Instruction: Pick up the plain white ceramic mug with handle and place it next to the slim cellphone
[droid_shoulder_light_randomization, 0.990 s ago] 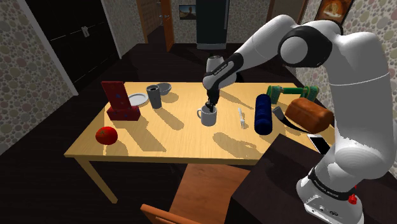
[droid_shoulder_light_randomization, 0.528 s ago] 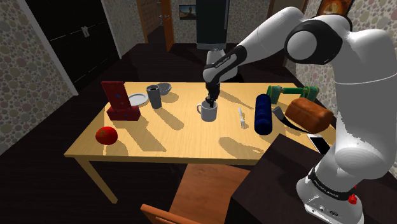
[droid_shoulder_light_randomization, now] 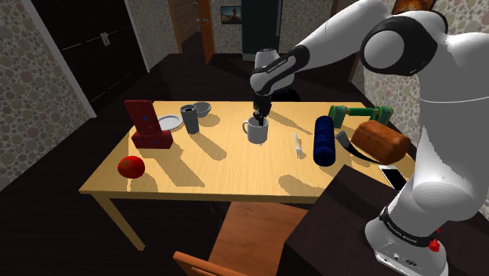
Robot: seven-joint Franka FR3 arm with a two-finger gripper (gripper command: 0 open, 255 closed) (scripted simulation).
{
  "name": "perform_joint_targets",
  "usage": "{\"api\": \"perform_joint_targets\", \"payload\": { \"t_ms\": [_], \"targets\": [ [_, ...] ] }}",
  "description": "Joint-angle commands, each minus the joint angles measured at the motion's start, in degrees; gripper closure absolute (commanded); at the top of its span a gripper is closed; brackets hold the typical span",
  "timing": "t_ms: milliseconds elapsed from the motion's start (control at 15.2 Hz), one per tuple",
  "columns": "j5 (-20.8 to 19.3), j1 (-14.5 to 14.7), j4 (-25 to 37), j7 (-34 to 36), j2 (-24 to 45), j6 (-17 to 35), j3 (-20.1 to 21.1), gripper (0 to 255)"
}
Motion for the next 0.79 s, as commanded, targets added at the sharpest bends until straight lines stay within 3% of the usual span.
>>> {"api": "perform_joint_targets", "payload": {
  "t_ms": [0,132,726],
  "targets": [
    [-0.1,0.0,0.8,0.1,-0.6,-1.4,0.0,255],
    [-0.2,0.1,1.2,0.1,-1.3,-2.5,-0.1,255],
    [-0.5,-4.4,-19.2,-7.4,-15.0,4.1,-2.9,255]
  ]
}}
